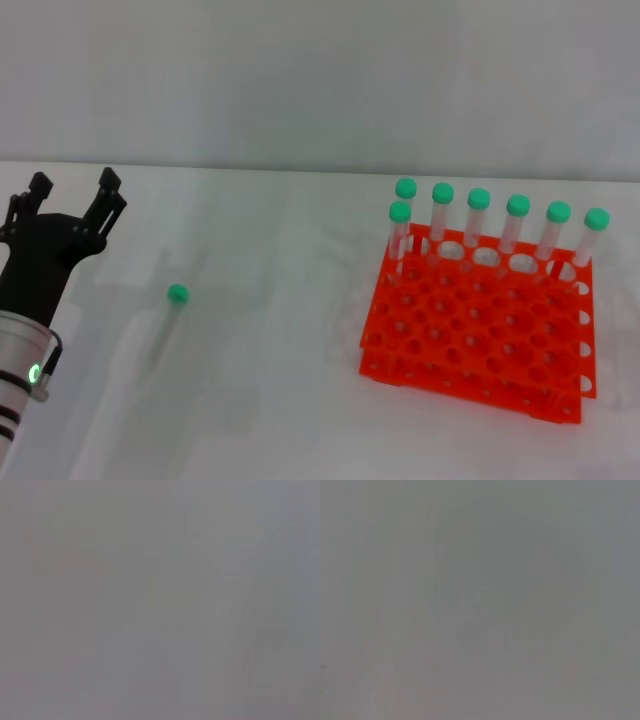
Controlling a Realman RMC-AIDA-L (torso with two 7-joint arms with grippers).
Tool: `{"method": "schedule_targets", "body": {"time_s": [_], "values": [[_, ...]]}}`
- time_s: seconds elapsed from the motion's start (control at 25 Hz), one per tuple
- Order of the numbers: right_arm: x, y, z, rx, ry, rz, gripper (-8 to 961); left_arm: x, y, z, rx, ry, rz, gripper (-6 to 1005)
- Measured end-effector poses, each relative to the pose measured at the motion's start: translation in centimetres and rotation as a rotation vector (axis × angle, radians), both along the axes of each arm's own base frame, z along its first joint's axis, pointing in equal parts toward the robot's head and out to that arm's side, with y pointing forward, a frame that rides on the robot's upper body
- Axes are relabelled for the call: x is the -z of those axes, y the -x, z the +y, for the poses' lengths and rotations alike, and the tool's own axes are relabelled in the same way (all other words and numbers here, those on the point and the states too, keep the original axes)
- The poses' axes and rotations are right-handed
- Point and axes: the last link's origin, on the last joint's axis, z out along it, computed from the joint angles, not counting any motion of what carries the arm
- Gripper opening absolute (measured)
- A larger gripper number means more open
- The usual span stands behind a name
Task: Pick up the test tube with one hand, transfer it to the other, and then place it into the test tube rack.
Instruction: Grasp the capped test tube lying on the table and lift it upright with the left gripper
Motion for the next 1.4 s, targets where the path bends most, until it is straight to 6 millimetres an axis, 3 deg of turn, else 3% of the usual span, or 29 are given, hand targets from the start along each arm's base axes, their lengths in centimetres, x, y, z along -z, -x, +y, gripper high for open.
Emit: {"method": "schedule_targets", "body": {"time_s": [0.52,0.72,1.04,1.4], "values": [[-0.1,-0.2,0.4,0.023,-0.002,-0.003,859,-0.1,-0.2,0.3,0.007,0.006,-0.013,892],[-0.2,-0.3,0.8,0.037,0.002,-0.010,859,-1.0,0.6,0.7,0.040,0.108,-0.095,892],[-0.9,-0.3,1.9,0.061,-0.017,-0.061,860,-5.2,2.9,1.1,-0.003,0.391,-0.287,891],[-2.5,0.4,3.0,0.048,-0.091,-0.123,860,-10.1,2.7,2.5,-0.188,0.662,-0.456,890]]}}
